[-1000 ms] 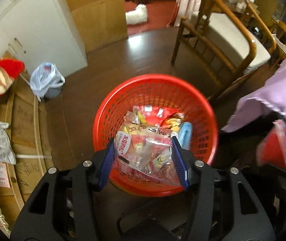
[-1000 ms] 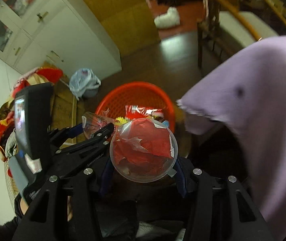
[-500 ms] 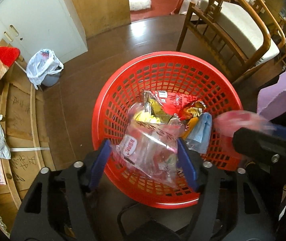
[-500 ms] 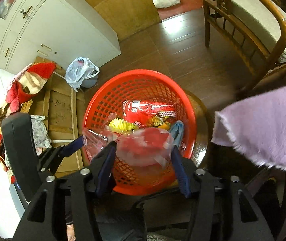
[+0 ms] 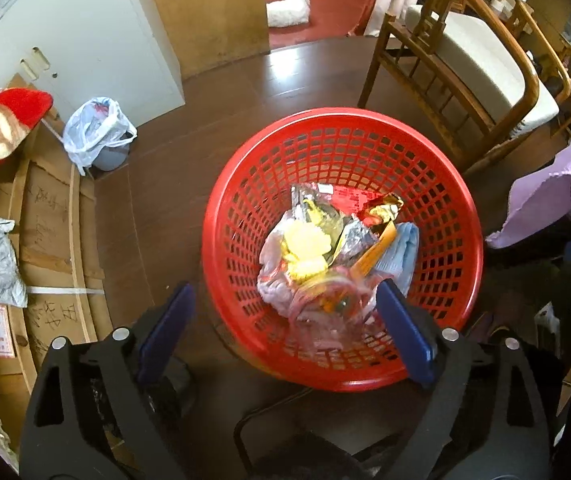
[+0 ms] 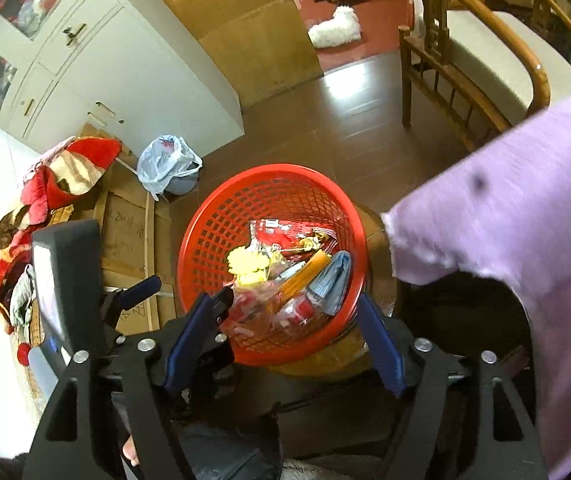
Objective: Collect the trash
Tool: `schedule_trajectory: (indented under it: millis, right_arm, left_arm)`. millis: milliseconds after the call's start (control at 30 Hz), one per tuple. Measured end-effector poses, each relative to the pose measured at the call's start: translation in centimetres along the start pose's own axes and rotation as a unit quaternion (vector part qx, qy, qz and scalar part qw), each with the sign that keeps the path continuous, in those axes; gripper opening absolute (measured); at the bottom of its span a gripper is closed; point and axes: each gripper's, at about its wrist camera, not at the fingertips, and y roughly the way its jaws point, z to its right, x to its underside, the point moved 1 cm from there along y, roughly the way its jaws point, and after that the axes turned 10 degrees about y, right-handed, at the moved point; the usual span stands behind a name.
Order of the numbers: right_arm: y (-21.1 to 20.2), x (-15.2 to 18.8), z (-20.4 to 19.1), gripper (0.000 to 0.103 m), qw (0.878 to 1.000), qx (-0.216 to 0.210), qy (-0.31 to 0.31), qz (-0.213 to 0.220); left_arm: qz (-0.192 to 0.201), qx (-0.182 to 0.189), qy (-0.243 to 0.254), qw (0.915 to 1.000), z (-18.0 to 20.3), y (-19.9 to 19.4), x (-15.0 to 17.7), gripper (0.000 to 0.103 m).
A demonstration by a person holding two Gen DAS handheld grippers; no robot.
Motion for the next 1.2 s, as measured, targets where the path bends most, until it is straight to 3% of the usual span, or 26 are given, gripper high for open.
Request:
schedule_trajectory:
  millis: [300,633,1200]
  right_arm:
    - [-0.7,2.8,0.7,0.08,0.999,0.033,0.005,0.026]
    - [1.4,5.0,0.2,0.083,0.992,0.114,-0.051,0.019]
    - [1.8,5.4,-0.2,0.084,0.989,0.128,-0.067,0.016]
  left_arm:
    - [0.008,-0.009,-0.026,0.9996,-1.1,-1.4,1.4,0.091]
    - [0.01,-0.015,-0.023,0.9996,-1.0,-1.9,1.7,0.092]
    - [0.006,-0.008,-0.016,0.9998,-0.8,-1.9,1.7,0.092]
